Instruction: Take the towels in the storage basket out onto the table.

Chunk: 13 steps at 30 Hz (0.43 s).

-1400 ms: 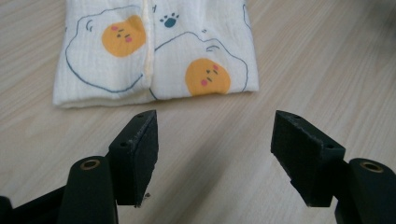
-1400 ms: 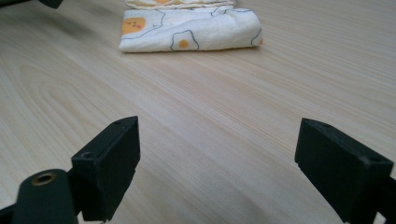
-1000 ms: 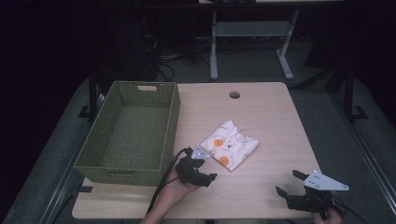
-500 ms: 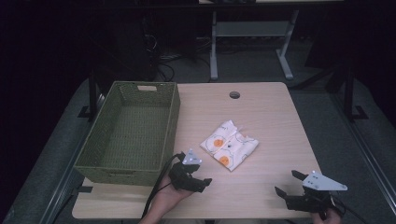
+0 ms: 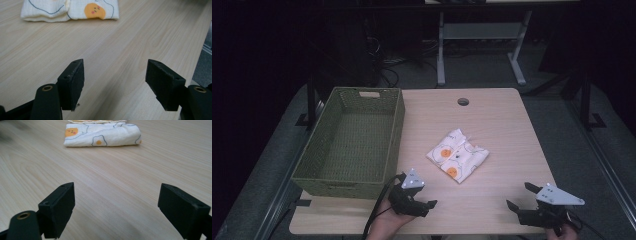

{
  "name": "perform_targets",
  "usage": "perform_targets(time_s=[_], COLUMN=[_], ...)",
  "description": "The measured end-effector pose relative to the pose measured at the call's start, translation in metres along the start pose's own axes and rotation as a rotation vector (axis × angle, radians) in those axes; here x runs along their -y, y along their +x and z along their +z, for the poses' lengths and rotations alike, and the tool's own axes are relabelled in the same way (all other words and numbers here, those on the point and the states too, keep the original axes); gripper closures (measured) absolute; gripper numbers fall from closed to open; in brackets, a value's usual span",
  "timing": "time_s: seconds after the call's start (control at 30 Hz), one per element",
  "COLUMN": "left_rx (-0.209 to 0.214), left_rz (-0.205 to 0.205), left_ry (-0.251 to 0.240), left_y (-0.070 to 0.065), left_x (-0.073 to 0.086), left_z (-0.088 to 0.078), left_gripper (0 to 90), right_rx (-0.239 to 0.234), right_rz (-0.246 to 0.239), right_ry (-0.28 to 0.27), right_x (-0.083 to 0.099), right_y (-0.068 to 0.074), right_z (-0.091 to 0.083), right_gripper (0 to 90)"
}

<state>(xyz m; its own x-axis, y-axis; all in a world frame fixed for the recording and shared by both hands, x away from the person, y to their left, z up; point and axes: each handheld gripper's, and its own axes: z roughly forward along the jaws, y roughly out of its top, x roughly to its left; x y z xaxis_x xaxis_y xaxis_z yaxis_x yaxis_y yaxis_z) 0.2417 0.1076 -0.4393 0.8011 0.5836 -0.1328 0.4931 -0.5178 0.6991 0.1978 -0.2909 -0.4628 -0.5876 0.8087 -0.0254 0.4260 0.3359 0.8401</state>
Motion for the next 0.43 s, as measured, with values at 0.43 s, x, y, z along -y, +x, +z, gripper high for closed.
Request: perform_targets(time_s=[0.43], left_rx=[-0.024], left_rz=[0.055], left_ry=[-0.056], left_y=[-0.0063], left_x=[0.0071], left_z=[-0.0007], left_gripper=[26.7], right_rx=[-0.015], right_rz=[-0.014], right_ry=[-0.016], right_x=[0.0005], right_y=[-0.0019], right_z=[-0.0056], right_gripper=[13.8])
